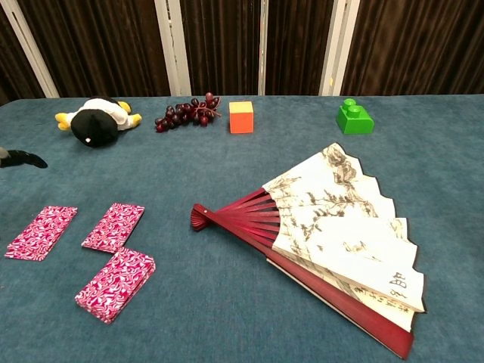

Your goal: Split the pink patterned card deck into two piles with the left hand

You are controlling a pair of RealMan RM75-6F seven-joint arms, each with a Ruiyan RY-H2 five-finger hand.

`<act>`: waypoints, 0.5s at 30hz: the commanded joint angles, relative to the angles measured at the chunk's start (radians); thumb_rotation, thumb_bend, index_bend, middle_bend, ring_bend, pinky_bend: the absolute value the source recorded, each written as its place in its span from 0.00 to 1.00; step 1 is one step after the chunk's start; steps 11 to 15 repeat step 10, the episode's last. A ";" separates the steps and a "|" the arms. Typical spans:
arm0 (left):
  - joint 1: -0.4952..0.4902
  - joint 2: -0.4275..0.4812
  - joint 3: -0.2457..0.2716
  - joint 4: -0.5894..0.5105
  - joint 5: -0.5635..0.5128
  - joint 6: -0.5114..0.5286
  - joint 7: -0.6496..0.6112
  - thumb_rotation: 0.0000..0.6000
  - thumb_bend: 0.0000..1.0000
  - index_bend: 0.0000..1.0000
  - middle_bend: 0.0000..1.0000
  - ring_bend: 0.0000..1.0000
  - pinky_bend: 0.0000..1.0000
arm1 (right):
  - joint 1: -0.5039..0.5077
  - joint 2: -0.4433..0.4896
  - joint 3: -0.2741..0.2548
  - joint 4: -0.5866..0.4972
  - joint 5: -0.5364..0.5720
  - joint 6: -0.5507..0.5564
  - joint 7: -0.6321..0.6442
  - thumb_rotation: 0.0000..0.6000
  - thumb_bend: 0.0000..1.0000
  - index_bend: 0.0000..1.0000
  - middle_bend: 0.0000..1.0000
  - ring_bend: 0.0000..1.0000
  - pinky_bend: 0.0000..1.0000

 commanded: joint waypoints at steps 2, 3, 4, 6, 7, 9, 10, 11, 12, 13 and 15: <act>0.069 0.078 0.021 -0.067 0.121 0.062 -0.092 1.00 0.07 0.00 0.00 0.00 0.03 | 0.000 0.000 -0.001 0.000 -0.004 0.001 -0.002 1.00 0.37 0.00 0.00 0.00 0.04; 0.094 0.098 0.034 -0.080 0.171 0.090 -0.115 1.00 0.07 0.00 0.00 0.00 0.03 | 0.000 -0.001 -0.001 0.000 -0.005 0.002 -0.004 1.00 0.37 0.00 0.00 0.00 0.04; 0.119 0.117 0.050 -0.090 0.225 0.120 -0.138 1.00 0.07 0.00 0.00 0.00 0.03 | 0.000 -0.001 -0.002 0.000 -0.005 0.002 -0.006 1.00 0.37 0.00 0.00 0.00 0.04; 0.166 0.147 0.083 -0.100 0.319 0.175 -0.173 1.00 0.07 0.00 0.00 0.00 0.03 | -0.001 -0.001 -0.002 0.001 -0.005 0.002 -0.009 1.00 0.37 0.00 0.00 0.00 0.04; 0.197 0.164 0.104 -0.101 0.377 0.212 -0.195 1.00 0.07 0.00 0.00 0.00 0.03 | -0.001 -0.002 -0.002 0.001 -0.005 0.002 -0.011 1.00 0.37 0.00 0.00 0.00 0.04; 0.253 0.186 0.141 -0.084 0.477 0.283 -0.232 1.00 0.07 0.00 0.00 0.00 0.01 | -0.002 -0.002 -0.001 0.002 -0.003 0.004 -0.015 1.00 0.37 0.00 0.00 0.00 0.04; 0.279 0.190 0.156 -0.068 0.519 0.316 -0.250 1.00 0.07 0.00 0.00 0.00 0.00 | -0.003 -0.002 0.000 0.002 -0.002 0.004 -0.017 1.00 0.37 0.00 0.00 0.00 0.04; 0.279 0.190 0.156 -0.068 0.519 0.316 -0.250 1.00 0.07 0.00 0.00 0.00 0.00 | -0.003 -0.002 0.000 0.002 -0.002 0.004 -0.017 1.00 0.37 0.00 0.00 0.00 0.04; 0.279 0.190 0.156 -0.068 0.519 0.316 -0.250 1.00 0.07 0.00 0.00 0.00 0.00 | -0.003 -0.002 0.000 0.002 -0.002 0.004 -0.017 1.00 0.37 0.00 0.00 0.00 0.04; 0.279 0.190 0.156 -0.068 0.519 0.316 -0.250 1.00 0.07 0.00 0.00 0.00 0.00 | -0.003 -0.002 0.000 0.002 -0.002 0.004 -0.017 1.00 0.37 0.00 0.00 0.00 0.04; 0.279 0.190 0.156 -0.068 0.519 0.316 -0.250 1.00 0.07 0.00 0.00 0.00 0.00 | -0.003 -0.002 0.000 0.002 -0.002 0.004 -0.017 1.00 0.37 0.00 0.00 0.00 0.04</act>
